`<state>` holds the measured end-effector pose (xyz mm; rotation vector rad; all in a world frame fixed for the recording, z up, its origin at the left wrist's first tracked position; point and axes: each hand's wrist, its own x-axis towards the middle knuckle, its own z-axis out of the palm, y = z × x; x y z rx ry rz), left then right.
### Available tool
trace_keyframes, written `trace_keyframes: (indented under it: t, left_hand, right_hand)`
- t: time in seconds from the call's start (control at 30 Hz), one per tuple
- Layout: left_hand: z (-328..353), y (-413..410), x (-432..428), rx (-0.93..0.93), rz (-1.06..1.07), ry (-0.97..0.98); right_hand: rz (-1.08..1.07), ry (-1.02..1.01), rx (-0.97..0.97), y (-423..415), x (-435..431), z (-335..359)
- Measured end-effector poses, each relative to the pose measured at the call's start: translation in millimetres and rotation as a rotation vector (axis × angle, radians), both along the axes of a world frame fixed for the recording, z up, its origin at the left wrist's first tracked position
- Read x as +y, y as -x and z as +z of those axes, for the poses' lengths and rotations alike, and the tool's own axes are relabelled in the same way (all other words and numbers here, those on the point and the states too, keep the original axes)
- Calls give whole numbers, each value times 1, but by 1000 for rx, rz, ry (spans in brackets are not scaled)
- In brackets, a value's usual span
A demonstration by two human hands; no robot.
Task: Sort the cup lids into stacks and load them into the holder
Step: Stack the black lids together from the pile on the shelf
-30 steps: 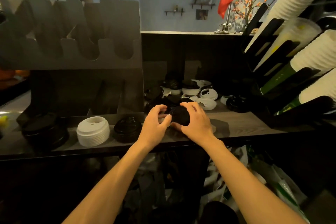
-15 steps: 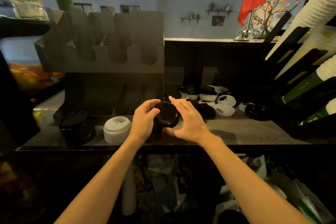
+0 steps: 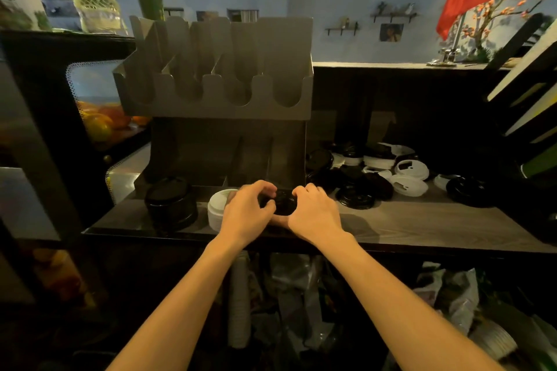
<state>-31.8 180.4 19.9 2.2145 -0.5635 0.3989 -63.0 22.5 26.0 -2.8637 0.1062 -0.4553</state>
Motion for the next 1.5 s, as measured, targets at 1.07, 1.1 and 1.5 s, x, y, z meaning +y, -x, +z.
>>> trace_keyframes:
  t: [1.07,1.1,1.5]
  left_hand:
    - [12,11,-154,-90,-217,-47]
    - [9,6,-168,-81,-209,-77]
    - [-20,-59,-246,47,-17,-445]
  right_hand:
    - [-279,-321,-313,6,-180,-21]
    - [-301,-330,-290,5,-189,-20]
    - [-169,-206,67,-30,-228,-20]
